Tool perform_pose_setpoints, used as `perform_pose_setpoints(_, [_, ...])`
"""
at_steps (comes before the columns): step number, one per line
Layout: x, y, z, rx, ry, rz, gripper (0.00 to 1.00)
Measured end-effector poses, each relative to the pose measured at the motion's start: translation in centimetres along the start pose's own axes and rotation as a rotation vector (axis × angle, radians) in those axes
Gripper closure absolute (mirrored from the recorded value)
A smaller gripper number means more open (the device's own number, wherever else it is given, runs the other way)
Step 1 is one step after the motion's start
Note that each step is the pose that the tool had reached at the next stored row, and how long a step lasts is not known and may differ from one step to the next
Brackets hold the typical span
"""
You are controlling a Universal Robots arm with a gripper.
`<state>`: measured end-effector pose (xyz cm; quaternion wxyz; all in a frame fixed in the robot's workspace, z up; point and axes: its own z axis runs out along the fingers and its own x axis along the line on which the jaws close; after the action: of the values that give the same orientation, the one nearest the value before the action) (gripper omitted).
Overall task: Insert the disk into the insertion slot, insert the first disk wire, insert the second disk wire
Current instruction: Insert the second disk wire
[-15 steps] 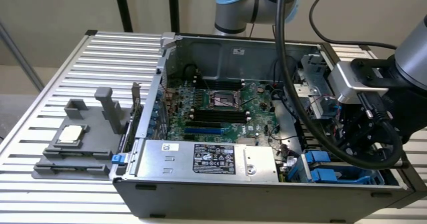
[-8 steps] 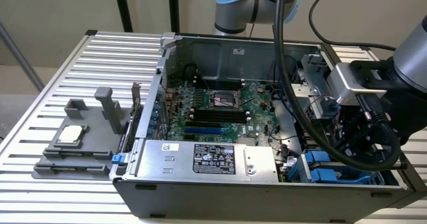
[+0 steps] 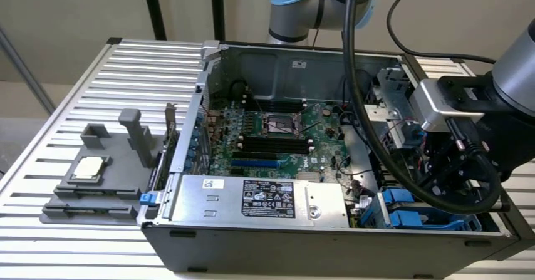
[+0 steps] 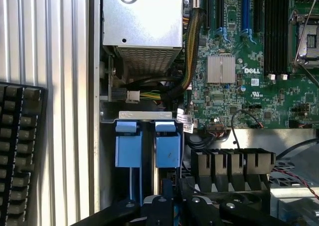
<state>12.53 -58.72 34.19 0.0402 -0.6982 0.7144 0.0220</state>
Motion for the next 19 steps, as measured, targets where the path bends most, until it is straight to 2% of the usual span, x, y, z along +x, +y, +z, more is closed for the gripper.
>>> perform_pose_setpoints(19, [-0.09,0.01,0.08,0.0034,-0.0008,-0.001,0.84])
